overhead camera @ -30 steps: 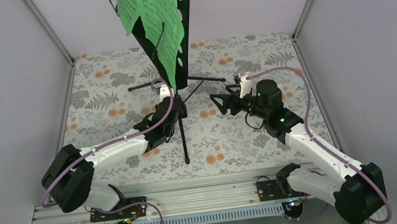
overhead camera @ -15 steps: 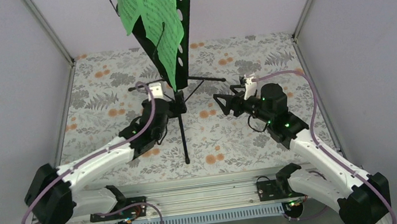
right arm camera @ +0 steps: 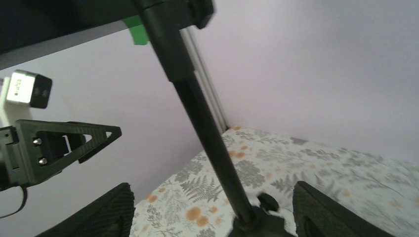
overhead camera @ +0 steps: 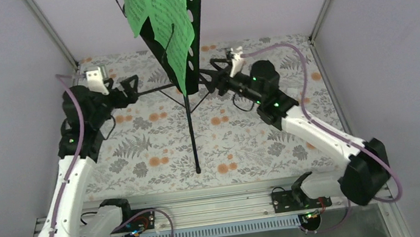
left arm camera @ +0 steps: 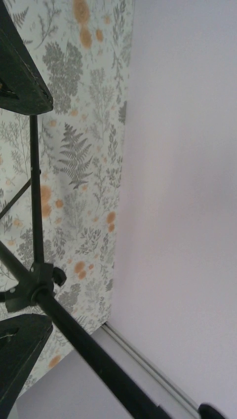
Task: Pack up the instrument practice props
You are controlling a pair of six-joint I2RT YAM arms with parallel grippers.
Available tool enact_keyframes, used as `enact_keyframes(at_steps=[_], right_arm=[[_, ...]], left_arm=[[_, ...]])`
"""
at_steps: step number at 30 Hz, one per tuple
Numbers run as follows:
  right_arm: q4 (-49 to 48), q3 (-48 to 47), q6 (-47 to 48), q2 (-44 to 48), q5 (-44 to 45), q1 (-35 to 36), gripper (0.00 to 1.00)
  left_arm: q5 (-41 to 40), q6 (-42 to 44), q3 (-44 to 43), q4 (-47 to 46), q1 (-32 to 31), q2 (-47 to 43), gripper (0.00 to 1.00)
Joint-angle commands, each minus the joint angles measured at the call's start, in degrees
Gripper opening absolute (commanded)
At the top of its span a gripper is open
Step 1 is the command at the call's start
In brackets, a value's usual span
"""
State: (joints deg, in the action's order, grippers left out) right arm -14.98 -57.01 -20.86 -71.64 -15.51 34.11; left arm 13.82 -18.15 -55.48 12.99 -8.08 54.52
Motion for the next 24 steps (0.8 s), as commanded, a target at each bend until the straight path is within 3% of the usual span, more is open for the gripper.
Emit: enact_keyframes(at_steps=[1, 8, 17, 19, 22, 24], right_arm=[[-4.46, -7.17, 4.39, -7.3, -2.56, 2.48, 0.73], [-3.53, -16.21, 10.97, -16.68, 1.64, 4.6, 0.68], [-3.38, -23.08, 15.59, -24.12, 2.64, 5.24, 0.42], [-3.56, -23.77, 16.32, -25.38, 2.05, 5.35, 0.33], [-3.65, -23.72, 18.39, -25.29, 0.83, 5.36, 0.05], [-4.04, -22.85, 21.03, -24.51, 0.31, 5.36, 0.04]], left_arm=[[16.84, 1.57, 2.48, 0.51, 8.57, -0.4, 1.0], [10.08, 5.9, 5.78, 2.1, 10.54, -5.44, 1.0], [7.86, 9.79, 8.71, 2.26, 10.54, -6.78, 1.0], [8.25, 10.18, 9.25, 1.76, 10.54, -6.62, 1.0], [11.77, 11.07, 9.93, 0.6, 10.54, -5.94, 1.0], [15.34, 11.13, 10.4, -0.58, 10.52, -5.3, 1.0]])
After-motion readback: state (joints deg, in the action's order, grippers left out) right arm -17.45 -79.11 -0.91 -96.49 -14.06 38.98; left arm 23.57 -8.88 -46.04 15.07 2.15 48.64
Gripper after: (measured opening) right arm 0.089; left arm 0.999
